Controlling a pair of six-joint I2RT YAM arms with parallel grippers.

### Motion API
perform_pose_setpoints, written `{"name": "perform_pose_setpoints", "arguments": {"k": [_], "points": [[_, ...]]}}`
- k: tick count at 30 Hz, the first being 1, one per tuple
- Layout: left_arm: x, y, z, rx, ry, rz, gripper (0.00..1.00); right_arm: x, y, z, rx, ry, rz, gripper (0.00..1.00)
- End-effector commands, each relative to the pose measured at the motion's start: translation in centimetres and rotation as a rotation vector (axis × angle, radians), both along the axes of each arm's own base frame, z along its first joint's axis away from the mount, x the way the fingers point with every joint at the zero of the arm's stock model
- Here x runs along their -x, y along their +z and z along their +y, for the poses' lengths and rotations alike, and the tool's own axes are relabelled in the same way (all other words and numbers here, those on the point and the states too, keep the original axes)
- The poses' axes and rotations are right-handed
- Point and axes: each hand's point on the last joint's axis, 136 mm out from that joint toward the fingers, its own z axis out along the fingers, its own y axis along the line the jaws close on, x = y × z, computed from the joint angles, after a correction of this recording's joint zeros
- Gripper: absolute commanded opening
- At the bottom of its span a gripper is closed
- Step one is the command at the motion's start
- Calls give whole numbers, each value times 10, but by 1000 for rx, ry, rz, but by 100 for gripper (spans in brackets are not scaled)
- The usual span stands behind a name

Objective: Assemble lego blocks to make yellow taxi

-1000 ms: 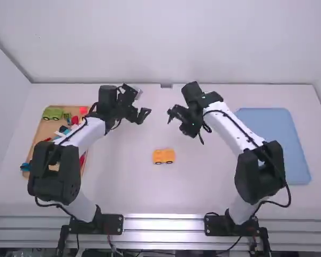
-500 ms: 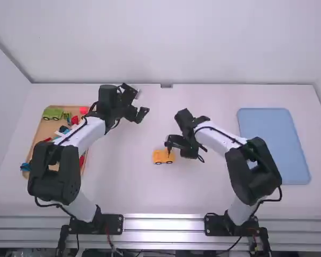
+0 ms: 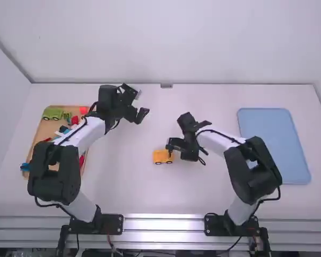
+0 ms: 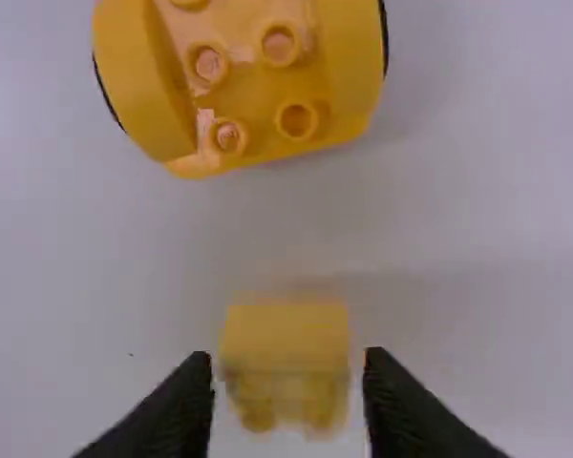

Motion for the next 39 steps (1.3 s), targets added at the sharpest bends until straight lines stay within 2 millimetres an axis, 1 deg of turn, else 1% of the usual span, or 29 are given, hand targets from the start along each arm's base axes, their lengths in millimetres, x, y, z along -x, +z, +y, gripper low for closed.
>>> {"name": "perform_pose_setpoints", "arguments": {"k": [1, 3, 4, 5, 6, 7, 10, 11, 12, 13, 14, 17, 19, 20, 21, 23, 24, 25, 27, 28, 29, 30, 31, 33, 34, 35, 36, 37, 39], "points": [[-2, 18, -4, 10, -16, -39, 99, 5, -7, -3, -15, -10, 35, 53], [-1, 17, -4, 10, -16, -33, 99, 4, -7, -6, -16, -19, 34, 58], [-1, 16, -4, 9, -16, -30, 99, 3, -7, -6, -15, -22, 33, 75], [-1, 16, -4, 9, -17, -30, 99, 2, -7, -6, -14, -24, 31, 78], [-1, 16, -4, 9, -16, -30, 99, 1, -7, -7, -10, -28, 25, 94], [-1, 16, -4, 9, -16, -29, 99, -1, -7, -8, -1, -30, 16, 99], [-1, 16, -4, 12, -15, -29, 99, -6, 0, -10, 15, -33, 4, 99], [-1, 16, -4, 12, -15, -28, 99, -7, 8, -7, 4, -31, 12, 99], [-1, 16, -3, 9, -12, -29, 99, -7, 21, -1, -21, -28, 24, 98], [-1, 16, -3, 9, -12, -29, 99, -7, 23, -1, -24, -28, 26, 99], [-1, 16, -4, 9, -13, -29, 99, -8, 39, 7, -63, -24, 34, 99], [-1, 16, -3, 9, -11, -27, 99, -11, 68, 16, -142, -28, 27, 98], [1, 14, -3, 9, -11, -16, 99, -15, 88, 20, -222, -22, 3, 99], [2, 12, -3, 7, -12, -4, 99, -11, 99, 22, -286, 14, 5, 99], [3, 11, -3, 7, -12, -1, 99, -11, 100, 22, -296, 19, 5, 99], [8, 6, -4, 3, -24, 25, 99, -9, 113, 26, -421, 87, -16, 99], [15, 3, -8, -16, -86, 25, 99, -12, 119, 28, -507, 113, -42, 99], [19, 2, -12, -26, -128, 21, 99, -15, 120, 27, -528, 114, -55, 98], [41, -2, -28, -49, -328, -10, 99, -31, 114, 13, -537, 84, -109, 99], [54, -3, -36, -47, -422, -23, 99, -33, 110, 6, -532, 61, -114, 99], [56, -3, -37, -47, -437, -25, 99, -34, 109, 4, -532, 56, -114, 99], [75, -3, -46, -35, -567, -52, 99, -34, 106, -1, -541, 39, -112, 99], [85, -3, -50, -25, -631, -68, 99, -34, 104, -3, -551, 30, -110, 99], [101, -2, -56, -11, -729, -99, 99, -35, 104, -3, -579, 26, -116, 99], [113, 0, -59, 3, -799, -127, 99, -37, 102, -3, -598, 26, -128, 98], [117, 0, -60, 8, -821, -137, 99, -37, 101, -3, -603, 26, -131, 98], [129, 3, -63, 35, -884, -162, 99, -37, 98, -3, -606, 25, -137, 99], [129, 3, -63, 35, -884, -162, 99, -37, 98, -3, -606, 25, -137, 99], [145, 8, -67, 80, -951, -189, 99, -35, 91, -6, -585, 19, -135, 98]]}}
